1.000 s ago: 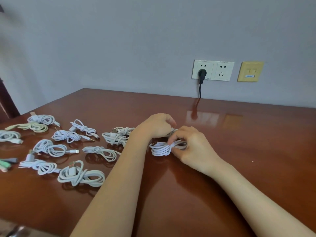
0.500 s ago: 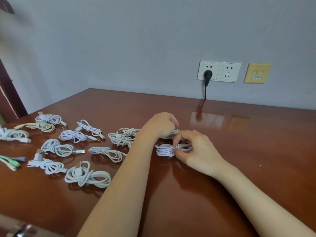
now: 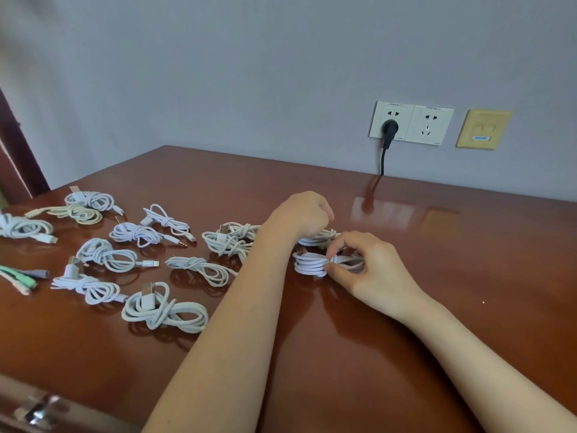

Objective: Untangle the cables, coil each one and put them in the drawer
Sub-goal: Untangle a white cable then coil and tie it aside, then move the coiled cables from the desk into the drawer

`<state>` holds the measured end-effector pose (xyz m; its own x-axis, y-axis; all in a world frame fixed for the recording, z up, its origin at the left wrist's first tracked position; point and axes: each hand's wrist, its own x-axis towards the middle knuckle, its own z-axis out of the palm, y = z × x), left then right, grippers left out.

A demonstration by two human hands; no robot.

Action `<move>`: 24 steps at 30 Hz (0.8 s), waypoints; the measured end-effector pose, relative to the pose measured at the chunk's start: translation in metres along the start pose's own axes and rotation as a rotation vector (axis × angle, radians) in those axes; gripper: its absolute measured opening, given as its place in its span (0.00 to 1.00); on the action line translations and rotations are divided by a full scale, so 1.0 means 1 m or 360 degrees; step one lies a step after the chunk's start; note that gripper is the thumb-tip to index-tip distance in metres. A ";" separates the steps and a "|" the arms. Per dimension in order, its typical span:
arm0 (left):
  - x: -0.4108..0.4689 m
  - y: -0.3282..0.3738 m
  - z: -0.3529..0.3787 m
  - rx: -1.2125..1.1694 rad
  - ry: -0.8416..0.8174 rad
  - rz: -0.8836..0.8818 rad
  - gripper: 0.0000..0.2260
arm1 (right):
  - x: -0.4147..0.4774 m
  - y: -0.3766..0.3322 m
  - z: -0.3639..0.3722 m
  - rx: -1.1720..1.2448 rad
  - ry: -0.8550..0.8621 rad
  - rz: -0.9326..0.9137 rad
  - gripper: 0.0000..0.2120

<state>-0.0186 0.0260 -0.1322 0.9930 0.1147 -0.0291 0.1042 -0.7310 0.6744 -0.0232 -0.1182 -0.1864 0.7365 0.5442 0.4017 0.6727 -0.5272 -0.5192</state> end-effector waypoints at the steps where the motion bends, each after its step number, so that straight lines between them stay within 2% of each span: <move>1: 0.000 0.001 0.000 0.0001 0.0008 0.0001 0.19 | 0.000 0.000 0.000 0.0000 -0.0004 0.0000 0.08; 8: -0.008 0.009 0.002 0.0011 0.0002 0.0035 0.18 | -0.001 -0.005 -0.002 -0.0118 -0.0032 -0.0037 0.08; 13: -0.029 0.015 0.004 -0.0027 0.0128 0.0094 0.17 | -0.001 -0.019 -0.009 -0.0119 -0.0032 -0.0018 0.08; 19: -0.077 -0.002 -0.032 -0.0025 0.0414 0.0145 0.18 | 0.000 -0.049 -0.012 -0.0047 0.0104 -0.0058 0.09; 24: -0.125 -0.046 -0.061 -0.0066 0.0677 0.0068 0.18 | -0.006 -0.088 0.007 0.0040 -0.0029 -0.0195 0.08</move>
<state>-0.1509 0.0869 -0.1146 0.8840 0.3583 0.3003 0.0525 -0.7143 0.6979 -0.0874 -0.0712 -0.1483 0.6472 0.6155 0.4496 0.7555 -0.4394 -0.4860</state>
